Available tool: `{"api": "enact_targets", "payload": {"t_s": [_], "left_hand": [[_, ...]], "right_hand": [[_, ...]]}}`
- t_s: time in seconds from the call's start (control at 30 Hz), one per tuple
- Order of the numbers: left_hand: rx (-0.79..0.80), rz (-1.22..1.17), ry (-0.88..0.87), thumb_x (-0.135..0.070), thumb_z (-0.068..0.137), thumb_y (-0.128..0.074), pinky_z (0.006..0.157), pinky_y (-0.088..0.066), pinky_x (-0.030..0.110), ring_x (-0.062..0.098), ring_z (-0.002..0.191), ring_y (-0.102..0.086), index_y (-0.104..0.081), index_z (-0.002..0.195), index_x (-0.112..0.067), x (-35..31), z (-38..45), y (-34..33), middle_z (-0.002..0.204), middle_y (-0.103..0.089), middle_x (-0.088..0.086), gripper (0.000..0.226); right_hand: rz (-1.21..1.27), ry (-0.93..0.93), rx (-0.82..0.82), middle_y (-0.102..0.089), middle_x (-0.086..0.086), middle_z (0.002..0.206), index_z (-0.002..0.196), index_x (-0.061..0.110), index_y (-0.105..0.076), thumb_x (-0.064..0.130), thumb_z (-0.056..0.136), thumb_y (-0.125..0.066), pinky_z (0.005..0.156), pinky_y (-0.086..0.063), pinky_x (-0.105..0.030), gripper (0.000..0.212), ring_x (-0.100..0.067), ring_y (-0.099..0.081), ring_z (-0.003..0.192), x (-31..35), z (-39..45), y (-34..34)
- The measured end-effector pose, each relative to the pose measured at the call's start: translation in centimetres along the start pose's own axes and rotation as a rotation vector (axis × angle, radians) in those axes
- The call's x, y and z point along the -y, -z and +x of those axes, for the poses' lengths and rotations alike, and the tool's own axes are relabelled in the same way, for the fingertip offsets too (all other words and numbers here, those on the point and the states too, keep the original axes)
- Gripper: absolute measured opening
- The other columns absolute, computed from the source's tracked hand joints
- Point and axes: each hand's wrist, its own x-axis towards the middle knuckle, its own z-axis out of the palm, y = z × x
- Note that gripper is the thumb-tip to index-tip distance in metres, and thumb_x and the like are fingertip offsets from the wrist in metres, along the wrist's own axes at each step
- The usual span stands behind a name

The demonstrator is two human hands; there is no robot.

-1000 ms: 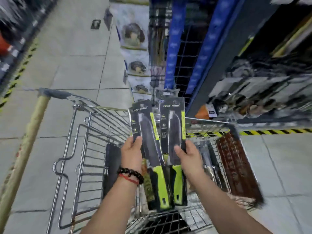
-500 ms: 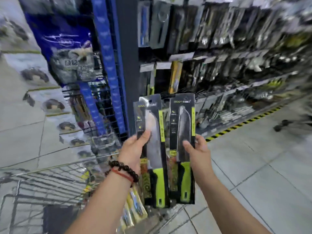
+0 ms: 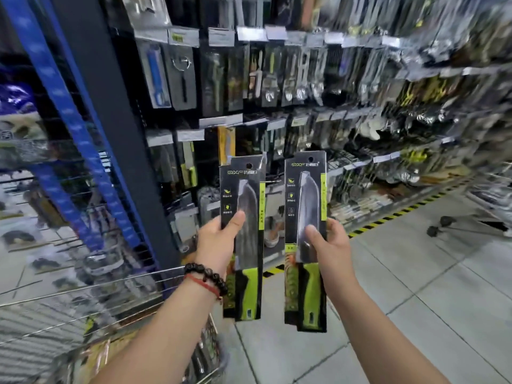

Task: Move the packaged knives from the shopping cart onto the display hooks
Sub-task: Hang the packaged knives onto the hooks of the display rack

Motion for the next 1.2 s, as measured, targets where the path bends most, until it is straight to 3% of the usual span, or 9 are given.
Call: {"api": "enact_targets", "payload": {"t_s": [0.13, 0.33, 0.53, 0.63, 0.77, 0.93, 1.0, 1.1, 1.2], "left_hand": [[-0.026, 0.002, -0.005, -0.041, 0.089, -0.065, 0.073, -0.045, 0.027, 0.015, 0.083, -0.058, -0.068, 0.083, -0.021, 0.3, 1.2, -3.6, 0.088, -0.064, -0.002, 0.02], [-0.102, -0.007, 0.038, -0.036, 0.089, -0.065, 0.084, -0.052, 0.035, 0.02, 0.09, -0.066, -0.072, 0.092, -0.015, 1.7, 5.6, -6.8, 0.095, -0.073, 0.004, 0.022], [-0.193, -0.085, 0.132, -0.055, 0.081, -0.067, 0.09, -0.05, 0.037, 0.02, 0.095, -0.066, -0.07, 0.098, -0.017, 4.7, 14.0, -8.7, 0.098, -0.073, 0.002, 0.041], [-0.241, -0.102, 0.157, -0.055, 0.081, -0.067, 0.08, -0.048, 0.03, 0.01, 0.085, -0.061, -0.067, 0.089, -0.022, 5.4, 18.0, -8.7, 0.092, -0.067, -0.005, 0.034], [-0.34, -0.125, 0.165, -0.047, 0.085, -0.067, 0.082, -0.05, 0.034, 0.019, 0.087, -0.063, -0.07, 0.086, -0.017, 4.8, 21.8, -7.4, 0.088, -0.069, -0.001, 0.031], [-0.442, -0.042, 0.14, -0.051, 0.082, -0.066, 0.073, -0.049, 0.035, 0.018, 0.075, -0.06, -0.07, 0.088, -0.01, 5.4, 25.1, -5.8, 0.076, -0.063, 0.0, 0.042], [-0.482, -0.044, 0.148, -0.039, 0.088, -0.065, 0.076, -0.052, 0.031, 0.013, 0.081, -0.064, -0.071, 0.089, -0.015, 5.4, 26.2, -5.6, 0.086, -0.07, -0.005, 0.025], [-0.511, -0.029, 0.151, -0.027, 0.091, -0.064, 0.074, -0.052, 0.026, 0.01, 0.085, -0.066, -0.071, 0.088, -0.019, 5.4, 27.8, -5.4, 0.089, -0.073, -0.004, 0.012], [-0.583, -0.043, 0.202, -0.028, 0.09, -0.065, 0.077, -0.051, 0.031, 0.016, 0.085, -0.066, -0.072, 0.086, -0.017, 5.9, 29.9, -4.8, 0.087, -0.073, -0.001, 0.013]], "right_hand": [[-0.001, 0.0, 0.017, -0.062, -0.001, 0.125, 0.12, 0.027, -0.054, 0.06, 0.073, -0.065, 0.098, -0.049, -0.053, 0.059, -0.024, -0.058, 0.119, 0.4, 3.9, 2.8], [-0.046, -0.004, 0.087, -0.069, -0.004, 0.1, 0.092, 0.033, -0.06, 0.057, 0.071, -0.065, 0.086, -0.054, -0.056, 0.032, -0.028, -0.066, 0.097, -0.5, 11.0, 2.3], [-0.159, 0.002, 0.251, -0.066, -0.011, 0.101, 0.092, 0.028, -0.058, 0.048, 0.078, -0.061, 0.088, -0.052, -0.057, 0.025, -0.034, -0.064, 0.097, -2.9, 20.1, -1.3], [-0.236, 0.002, 0.332, -0.065, -0.01, 0.1, 0.095, 0.023, -0.057, 0.028, 0.09, -0.06, 0.089, -0.051, -0.053, 0.008, -0.03, -0.062, 0.096, -4.4, 24.9, -3.8], [-0.313, -0.008, 0.451, -0.064, -0.008, 0.095, 0.095, 0.016, -0.054, 0.02, 0.092, -0.058, 0.085, -0.05, -0.045, 0.006, -0.028, -0.061, 0.091, -5.2, 30.1, -8.2], [-0.313, -0.13, 0.61, -0.065, -0.021, 0.101, 0.099, 0.01, -0.057, 0.012, 0.091, -0.059, 0.09, -0.049, -0.059, 0.009, -0.04, -0.062, 0.096, -5.9, 34.3, -14.6], [-0.288, -0.204, 0.642, -0.068, -0.015, 0.105, 0.106, 0.012, -0.059, 0.021, 0.088, -0.065, 0.09, -0.051, -0.059, 0.022, -0.036, -0.065, 0.099, -6.7, 36.0, -17.2], [-0.274, -0.21, 0.687, -0.059, -0.004, 0.125, 0.13, 0.01, -0.052, 0.074, 0.059, -0.07, 0.105, -0.042, -0.05, 0.097, -0.027, -0.055, 0.119, -9.5, 39.5, -21.3], [-0.287, -0.177, 0.79, -0.055, 0.002, 0.119, 0.117, 0.019, -0.055, 0.091, 0.052, -0.058, 0.096, -0.041, -0.038, 0.097, -0.02, -0.053, 0.112, -12.4, 42.5, -25.3]]}}
